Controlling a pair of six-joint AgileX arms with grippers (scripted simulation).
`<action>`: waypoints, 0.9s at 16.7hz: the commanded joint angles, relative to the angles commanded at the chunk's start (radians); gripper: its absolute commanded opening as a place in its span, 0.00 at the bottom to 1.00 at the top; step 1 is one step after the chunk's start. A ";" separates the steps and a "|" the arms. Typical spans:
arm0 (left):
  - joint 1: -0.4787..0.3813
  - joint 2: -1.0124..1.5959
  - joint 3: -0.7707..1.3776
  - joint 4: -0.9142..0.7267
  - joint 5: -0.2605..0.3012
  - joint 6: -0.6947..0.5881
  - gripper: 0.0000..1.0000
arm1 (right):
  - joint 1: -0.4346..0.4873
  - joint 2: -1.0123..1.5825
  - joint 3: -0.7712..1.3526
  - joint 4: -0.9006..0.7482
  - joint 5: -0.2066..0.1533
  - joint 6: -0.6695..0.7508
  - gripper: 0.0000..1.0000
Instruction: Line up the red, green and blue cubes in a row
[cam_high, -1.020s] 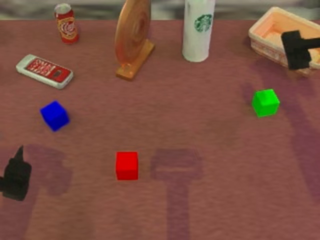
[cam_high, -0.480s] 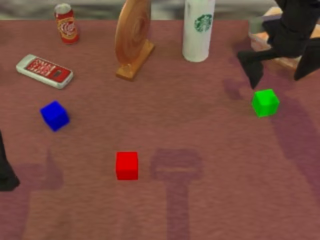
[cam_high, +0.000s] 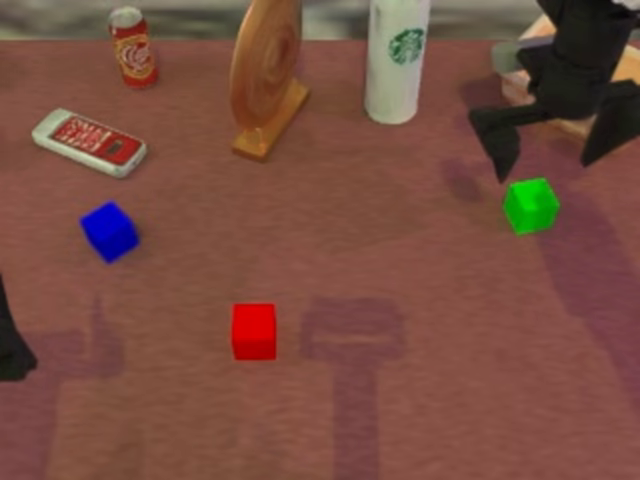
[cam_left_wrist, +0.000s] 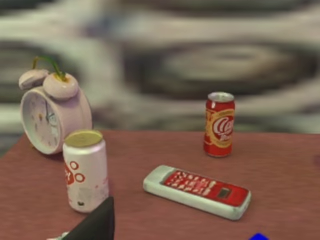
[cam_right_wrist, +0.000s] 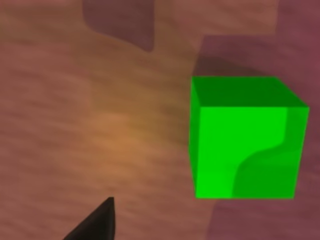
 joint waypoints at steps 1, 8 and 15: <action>0.000 0.000 0.000 0.000 0.000 0.000 1.00 | 0.002 0.002 -0.013 0.014 0.000 -0.001 1.00; 0.000 0.000 0.000 0.000 0.000 0.000 1.00 | 0.006 0.045 -0.210 0.258 0.000 0.002 1.00; 0.000 0.000 0.000 0.000 0.000 0.000 1.00 | 0.007 0.050 -0.225 0.275 0.000 0.002 0.85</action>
